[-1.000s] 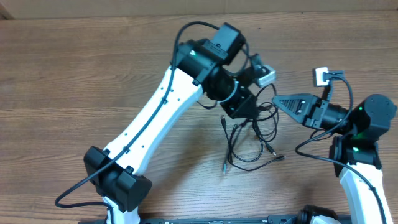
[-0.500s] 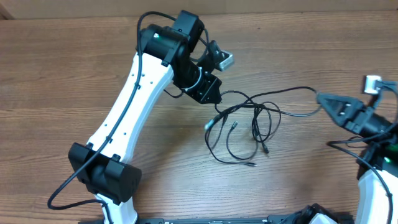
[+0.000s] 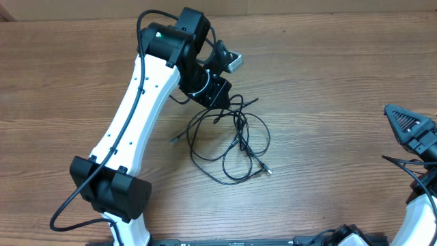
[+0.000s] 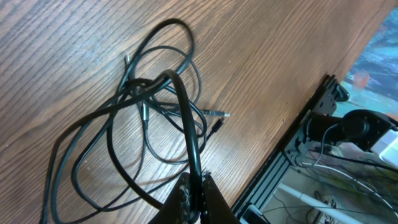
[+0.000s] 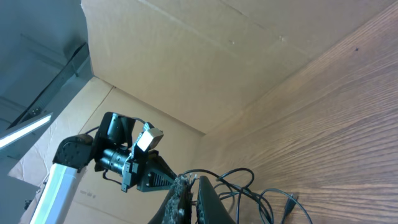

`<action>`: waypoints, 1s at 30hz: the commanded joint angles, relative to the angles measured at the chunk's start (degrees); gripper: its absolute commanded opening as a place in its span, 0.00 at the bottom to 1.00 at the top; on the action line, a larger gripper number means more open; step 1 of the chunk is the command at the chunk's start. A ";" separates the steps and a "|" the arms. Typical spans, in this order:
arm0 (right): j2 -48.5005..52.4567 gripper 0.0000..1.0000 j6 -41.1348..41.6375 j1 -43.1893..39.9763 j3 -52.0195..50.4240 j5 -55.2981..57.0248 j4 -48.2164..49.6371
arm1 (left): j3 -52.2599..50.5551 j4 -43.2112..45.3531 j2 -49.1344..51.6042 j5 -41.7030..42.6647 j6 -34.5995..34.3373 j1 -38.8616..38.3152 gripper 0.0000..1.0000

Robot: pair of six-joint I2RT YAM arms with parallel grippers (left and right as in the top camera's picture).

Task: Untangle cables

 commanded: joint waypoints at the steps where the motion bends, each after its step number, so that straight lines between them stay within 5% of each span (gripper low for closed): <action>1: -0.04 0.06 0.02 -0.42 0.44 -1.88 0.20 | 0.07 0.39 0.09 0.26 1.49 0.20 0.04; 4: -0.04 0.27 -0.02 -0.35 0.44 -1.88 -1.92 | 0.07 1.25 0.09 4.52 1.55 0.09 0.04; 7: -0.04 0.72 -0.07 -0.35 0.42 -1.88 -6.80 | 0.07 3.15 0.09 10.36 1.75 0.09 0.04; 11: -0.04 0.99 -0.52 0.35 0.37 -1.88 -11.72 | 0.07 5.53 0.09 15.10 1.75 -0.33 0.04; 23: -0.04 1.00 -3.02 20.06 0.37 0.31 -14.21 | 0.07 11.39 0.09 17.57 1.68 -8.04 0.04; 30: -0.02 1.00 -3.48 33.05 0.35 15.37 -23.82 | 0.07 13.05 0.09 18.43 1.44 -10.93 0.04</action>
